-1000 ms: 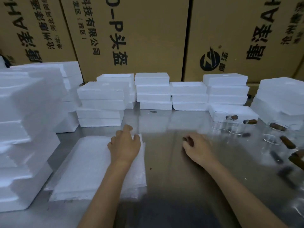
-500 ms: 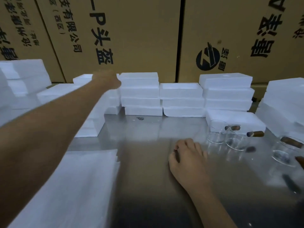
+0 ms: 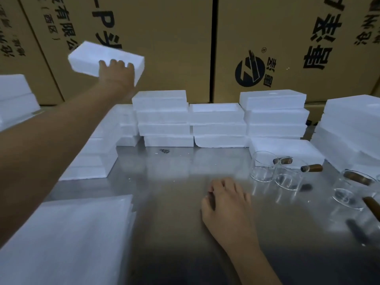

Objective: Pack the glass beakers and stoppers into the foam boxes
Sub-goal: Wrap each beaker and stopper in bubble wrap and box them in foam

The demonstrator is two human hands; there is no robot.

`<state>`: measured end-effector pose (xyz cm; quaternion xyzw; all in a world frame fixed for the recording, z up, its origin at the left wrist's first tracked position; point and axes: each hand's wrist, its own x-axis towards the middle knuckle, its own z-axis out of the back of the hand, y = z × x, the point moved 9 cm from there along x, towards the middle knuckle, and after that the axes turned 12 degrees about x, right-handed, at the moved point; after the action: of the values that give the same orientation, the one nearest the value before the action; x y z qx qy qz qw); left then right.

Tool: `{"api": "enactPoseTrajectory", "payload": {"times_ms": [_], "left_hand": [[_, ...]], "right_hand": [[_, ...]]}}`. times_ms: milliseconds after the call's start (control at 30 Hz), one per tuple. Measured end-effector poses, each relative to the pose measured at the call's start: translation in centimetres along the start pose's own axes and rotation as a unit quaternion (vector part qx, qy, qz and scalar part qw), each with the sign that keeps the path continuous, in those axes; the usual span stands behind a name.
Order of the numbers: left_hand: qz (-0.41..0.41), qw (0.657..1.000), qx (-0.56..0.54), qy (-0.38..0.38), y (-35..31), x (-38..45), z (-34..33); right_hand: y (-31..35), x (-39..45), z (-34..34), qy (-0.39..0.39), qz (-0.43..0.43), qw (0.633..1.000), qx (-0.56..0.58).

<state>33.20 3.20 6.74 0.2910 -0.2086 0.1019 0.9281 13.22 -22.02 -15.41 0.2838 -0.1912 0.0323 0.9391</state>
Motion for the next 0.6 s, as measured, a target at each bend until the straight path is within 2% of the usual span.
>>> {"api": "enactPoseTrajectory", "payload": {"times_ms": [133,200,233,300,400,533,600], "left_hand": [[-0.073,0.991,0.025,-0.111,-3.0,-5.8,5.6],[-0.125,0.978,-0.015,-0.164,-5.6,-10.4,8.1],[-0.144,0.974,-0.041,-0.167,-6.7,-13.1,8.7],[-0.182,0.968,-0.085,-0.151,-8.9,-18.1,9.1],[-0.225,0.958,-0.142,-0.104,-11.5,-24.9,8.6],[-0.226,0.953,-0.201,-0.037,-13.4,-31.4,6.8],[-0.234,0.946,-0.223,-0.005,-14.5,-33.7,6.2]], "right_hand": [[-0.6,0.1,-0.1,0.011,-0.016,1.000,0.014],[-1.1,0.4,0.0,0.004,-0.032,0.998,0.045],[-1.4,0.5,0.2,-0.007,-0.044,0.996,0.078],[-2.2,0.7,0.8,-0.046,-0.078,0.978,0.186],[-3.9,0.3,2.1,-0.124,-0.133,0.927,0.328],[-5.3,-1.1,4.6,-0.223,-0.156,0.868,0.415],[-5.9,-2.0,6.4,-0.265,-0.153,0.865,0.398]]}}
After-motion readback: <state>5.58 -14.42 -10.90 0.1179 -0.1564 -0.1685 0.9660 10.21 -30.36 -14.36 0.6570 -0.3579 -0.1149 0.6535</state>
